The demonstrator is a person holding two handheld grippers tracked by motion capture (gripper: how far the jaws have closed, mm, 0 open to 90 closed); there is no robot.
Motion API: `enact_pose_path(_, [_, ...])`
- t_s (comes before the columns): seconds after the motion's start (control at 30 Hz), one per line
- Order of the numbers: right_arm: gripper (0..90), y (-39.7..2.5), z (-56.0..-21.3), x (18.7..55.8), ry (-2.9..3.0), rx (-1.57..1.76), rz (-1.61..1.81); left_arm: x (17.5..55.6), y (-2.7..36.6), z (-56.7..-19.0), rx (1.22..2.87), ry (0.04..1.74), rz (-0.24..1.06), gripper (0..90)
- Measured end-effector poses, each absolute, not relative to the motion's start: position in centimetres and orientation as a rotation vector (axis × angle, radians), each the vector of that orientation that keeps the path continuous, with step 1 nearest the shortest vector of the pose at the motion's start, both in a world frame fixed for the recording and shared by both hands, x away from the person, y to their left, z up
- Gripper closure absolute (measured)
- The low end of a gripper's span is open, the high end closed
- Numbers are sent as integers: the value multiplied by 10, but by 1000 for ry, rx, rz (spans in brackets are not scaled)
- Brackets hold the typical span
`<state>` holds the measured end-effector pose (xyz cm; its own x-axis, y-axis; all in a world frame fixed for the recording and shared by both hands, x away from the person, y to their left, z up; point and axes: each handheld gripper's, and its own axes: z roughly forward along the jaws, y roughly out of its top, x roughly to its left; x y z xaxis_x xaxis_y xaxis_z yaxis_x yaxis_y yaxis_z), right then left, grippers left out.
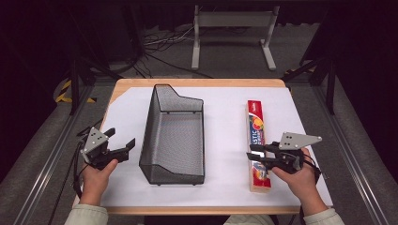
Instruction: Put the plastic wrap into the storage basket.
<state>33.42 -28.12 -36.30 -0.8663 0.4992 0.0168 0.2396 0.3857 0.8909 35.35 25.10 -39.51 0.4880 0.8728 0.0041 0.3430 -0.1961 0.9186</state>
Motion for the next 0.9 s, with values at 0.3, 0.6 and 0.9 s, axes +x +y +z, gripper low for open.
enact_pose_path(0.3, [900, -265, -379, 335, 2552, 619, 1329, 354, 252, -395, 1761, 1034, 686, 159])
enact_pose_path(0.6, [900, -248, -393, 333, 2700, 580, 1181, 356, 252, -395, 1761, 1035, 686, 160])
enact_pose_path(0.9, [900, -241, -405, 333, 2809, 582, 1051, 358, 251, -396, 1756, 1034, 681, 159])
